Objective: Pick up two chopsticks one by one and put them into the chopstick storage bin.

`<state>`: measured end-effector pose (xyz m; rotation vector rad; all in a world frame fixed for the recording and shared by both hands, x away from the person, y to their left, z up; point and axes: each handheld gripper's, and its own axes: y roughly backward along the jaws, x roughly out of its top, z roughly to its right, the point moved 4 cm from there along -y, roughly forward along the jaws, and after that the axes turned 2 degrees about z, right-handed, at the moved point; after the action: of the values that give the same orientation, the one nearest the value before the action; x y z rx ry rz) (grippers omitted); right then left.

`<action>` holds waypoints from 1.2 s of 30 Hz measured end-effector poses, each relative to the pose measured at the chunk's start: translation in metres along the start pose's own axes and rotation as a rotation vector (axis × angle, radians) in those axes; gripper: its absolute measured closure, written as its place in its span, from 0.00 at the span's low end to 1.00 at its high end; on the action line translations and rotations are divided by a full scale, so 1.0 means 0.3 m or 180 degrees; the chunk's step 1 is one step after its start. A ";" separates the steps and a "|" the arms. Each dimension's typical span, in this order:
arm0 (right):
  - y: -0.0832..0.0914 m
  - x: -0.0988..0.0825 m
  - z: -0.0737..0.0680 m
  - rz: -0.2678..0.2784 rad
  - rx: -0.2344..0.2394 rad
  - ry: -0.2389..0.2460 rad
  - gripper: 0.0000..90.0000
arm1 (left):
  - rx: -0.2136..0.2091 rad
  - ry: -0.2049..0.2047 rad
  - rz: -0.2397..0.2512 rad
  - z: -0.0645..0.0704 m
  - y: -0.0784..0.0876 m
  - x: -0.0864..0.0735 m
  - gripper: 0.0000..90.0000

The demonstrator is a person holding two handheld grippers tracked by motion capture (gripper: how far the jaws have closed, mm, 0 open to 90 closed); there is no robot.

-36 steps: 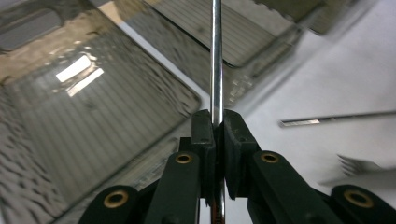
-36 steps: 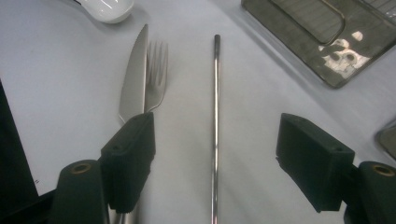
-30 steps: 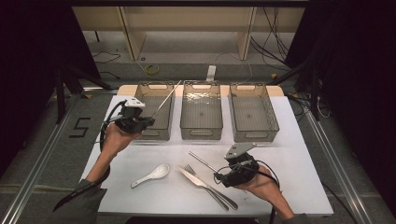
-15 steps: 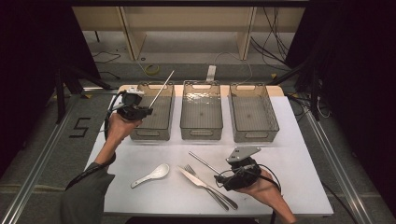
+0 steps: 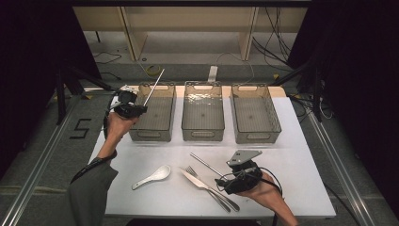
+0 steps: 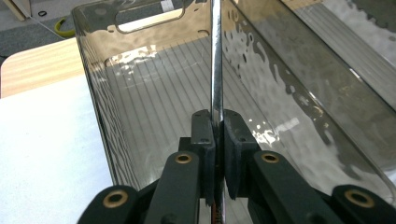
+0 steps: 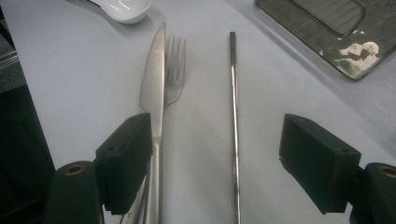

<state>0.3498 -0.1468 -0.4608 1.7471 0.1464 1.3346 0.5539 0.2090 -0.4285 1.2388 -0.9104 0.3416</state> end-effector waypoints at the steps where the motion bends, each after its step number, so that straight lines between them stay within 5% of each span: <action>1: 0.000 0.000 -0.001 0.0001 0.0007 0.0005 0.30 | 0.0004 0.0021 -0.0002 -0.002 -0.005 -0.001 0.93; 13: 0.002 -0.002 -0.002 -0.0005 0.0009 0.0012 0.30 | 0.0060 0.0113 -0.0126 -0.022 -0.043 -0.029 0.92; 15: 0.003 -0.002 -0.002 -0.0021 0.0020 0.0022 0.30 | 0.0050 0.0194 -0.0145 -0.027 -0.047 -0.030 0.84; 19: 0.004 -0.002 -0.001 -0.0013 0.0021 0.0005 0.30 | 0.0031 0.0121 -0.0124 -0.010 -0.032 -0.026 0.74; 22: 0.007 -0.002 0.005 -0.0019 0.0020 -0.0002 0.30 | -0.0074 0.0188 -0.0099 0.009 -0.012 -0.022 0.64; 26: 0.014 0.006 0.008 -0.0033 0.0038 -0.0014 0.30 | -0.0235 0.0088 -0.0103 0.050 0.021 -0.028 0.54; 30: 0.015 0.011 0.011 -0.0144 0.0065 0.0007 0.30 | -0.0414 0.0198 -0.0021 0.096 0.061 -0.056 0.41; 36: 0.003 0.021 0.034 -0.0359 0.0019 0.0051 0.33 | -0.0546 0.0043 0.0086 0.167 0.124 -0.098 0.29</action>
<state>0.3602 -0.1497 -0.4557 1.7079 0.2543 1.2675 0.4901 0.1827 -0.4237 1.0664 -0.9259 0.2868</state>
